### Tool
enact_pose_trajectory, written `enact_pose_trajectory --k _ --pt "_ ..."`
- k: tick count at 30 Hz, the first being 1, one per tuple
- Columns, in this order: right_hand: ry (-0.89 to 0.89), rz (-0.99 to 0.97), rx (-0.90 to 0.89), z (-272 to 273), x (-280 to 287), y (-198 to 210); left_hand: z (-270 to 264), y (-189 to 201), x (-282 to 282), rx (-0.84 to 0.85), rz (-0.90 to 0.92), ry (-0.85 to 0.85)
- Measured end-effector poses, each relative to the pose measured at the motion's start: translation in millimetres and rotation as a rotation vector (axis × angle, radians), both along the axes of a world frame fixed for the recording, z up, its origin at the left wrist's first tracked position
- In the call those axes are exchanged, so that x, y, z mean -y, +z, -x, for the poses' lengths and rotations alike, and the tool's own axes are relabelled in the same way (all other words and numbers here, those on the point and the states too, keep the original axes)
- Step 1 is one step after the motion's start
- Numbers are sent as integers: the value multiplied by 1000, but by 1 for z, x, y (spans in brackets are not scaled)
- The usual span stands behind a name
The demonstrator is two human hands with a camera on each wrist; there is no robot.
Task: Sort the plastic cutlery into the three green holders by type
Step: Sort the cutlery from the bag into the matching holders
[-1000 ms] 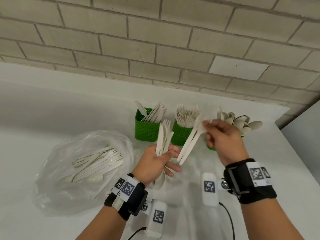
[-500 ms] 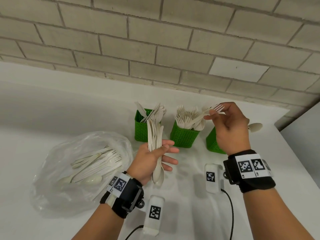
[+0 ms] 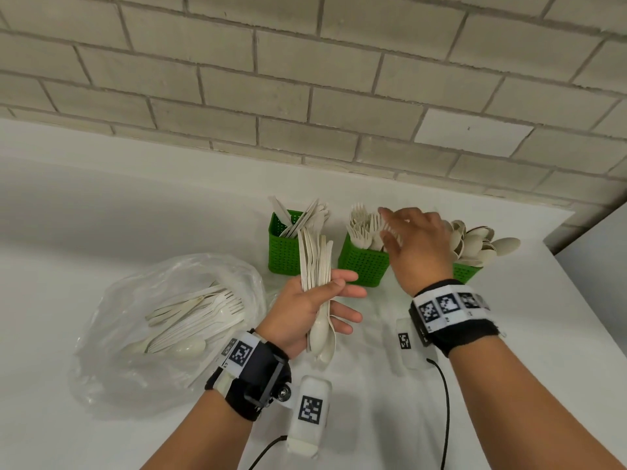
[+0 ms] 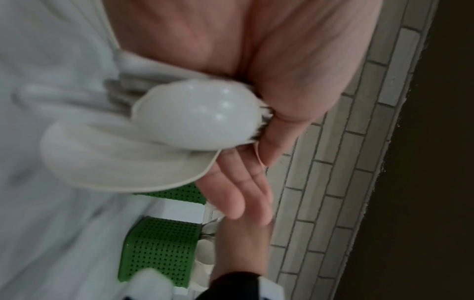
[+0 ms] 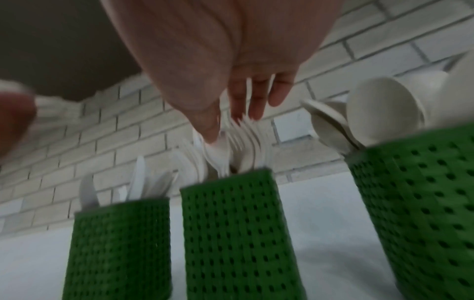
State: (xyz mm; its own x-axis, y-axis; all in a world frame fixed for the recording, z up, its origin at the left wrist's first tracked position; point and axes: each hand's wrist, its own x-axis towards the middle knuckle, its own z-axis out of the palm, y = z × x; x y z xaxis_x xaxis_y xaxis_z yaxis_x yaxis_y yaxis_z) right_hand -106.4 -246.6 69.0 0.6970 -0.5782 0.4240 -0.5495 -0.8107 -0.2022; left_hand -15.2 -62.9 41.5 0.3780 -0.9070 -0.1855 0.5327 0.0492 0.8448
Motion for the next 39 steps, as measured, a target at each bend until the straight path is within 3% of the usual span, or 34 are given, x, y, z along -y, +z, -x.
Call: enact_pose_trajectory --k 2,5,7,10,12,18,22,28,32,36,39 --pt "-100 55 -121 0 -6 -5 0 3 -1 -28 11 -18" --pt "-74 -32 -2 -1 -23 9 -2 4 -1 -49 16 -31" --pt "98 -355 155 -3 -44 24 -2 5 0 -38 15 -48" --pt "310 -910 115 -7 -73 28 2 7 0 -23 12 -84" --pt "348 -1056 188 -7 -73 24 3 6 -2 -15 34 -98" --pt "170 -1168 479 0 -46 19 2 -4 -9 61 13 -141" --pt "148 -1216 608 6 -37 24 -3 -13 -12 116 15 -91" --pt "194 -1250 549 19 -33 21 -12 -13 -9 155 19 6" --pt "176 -1255 529 24 -34 13 -17 -20 -7 277 22 22" --pt "133 -1114 428 30 -30 11 -19 -25 -8 399 -31 7" --pt "132 -944 236 33 -27 13 -19 -25 -8 416 -91 5"
